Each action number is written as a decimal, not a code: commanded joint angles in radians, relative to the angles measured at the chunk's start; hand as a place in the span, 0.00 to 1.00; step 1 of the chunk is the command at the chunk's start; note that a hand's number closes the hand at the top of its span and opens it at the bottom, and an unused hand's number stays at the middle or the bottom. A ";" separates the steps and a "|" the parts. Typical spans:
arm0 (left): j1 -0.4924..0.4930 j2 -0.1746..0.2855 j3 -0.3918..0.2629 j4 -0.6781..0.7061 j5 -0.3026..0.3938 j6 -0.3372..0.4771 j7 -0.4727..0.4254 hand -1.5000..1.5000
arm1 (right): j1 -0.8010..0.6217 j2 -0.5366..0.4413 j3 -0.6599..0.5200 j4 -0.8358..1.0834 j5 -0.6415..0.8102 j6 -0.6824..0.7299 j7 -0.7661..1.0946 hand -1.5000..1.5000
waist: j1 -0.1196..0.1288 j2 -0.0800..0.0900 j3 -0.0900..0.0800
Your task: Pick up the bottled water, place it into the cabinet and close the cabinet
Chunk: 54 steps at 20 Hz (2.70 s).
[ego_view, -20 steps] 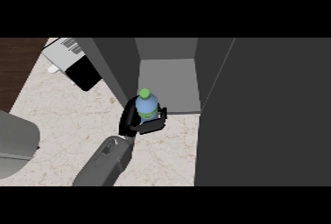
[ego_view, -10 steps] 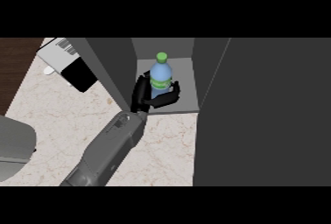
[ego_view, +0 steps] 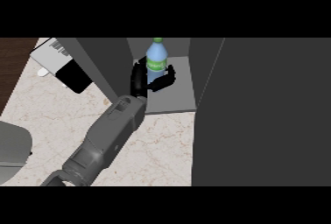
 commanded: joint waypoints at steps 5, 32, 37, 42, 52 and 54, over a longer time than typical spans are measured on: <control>-0.135 0.010 -0.041 0.235 -0.125 0.239 0.005 0.00 | 0.021 -0.007 -0.006 -0.036 -0.071 0.036 -0.004 0.00 | -0.013 0.007 0.001; -0.137 0.000 0.064 0.008 0.131 -0.124 -0.235 1.00 | 0.024 -0.011 -0.027 -0.099 -0.051 0.083 0.033 0.00 | 0.024 -0.013 0.000; -0.037 0.000 -0.023 -0.102 0.218 -0.281 -0.215 1.00 | 0.024 -0.003 0.026 -0.160 -0.001 0.048 0.088 0.00 | 0.020 -0.012 -0.002; 0.203 0.000 -0.198 -0.327 0.294 -0.349 -0.213 0.00 | 0.011 0.017 0.075 -0.127 0.038 0.014 0.094 0.00 | 0.055 -0.024 -0.002; 0.610 0.103 -0.354 -0.785 0.249 -0.278 -0.163 0.00 | 0.071 0.016 0.098 -0.154 0.061 -0.060 0.065 0.00 | 0.116 -0.033 -0.001; 0.711 0.156 -0.361 -0.884 0.249 -0.255 -0.169 0.00 | 0.079 -0.004 0.103 -0.107 0.083 -0.040 0.002 0.00 | 0.103 -0.036 0.000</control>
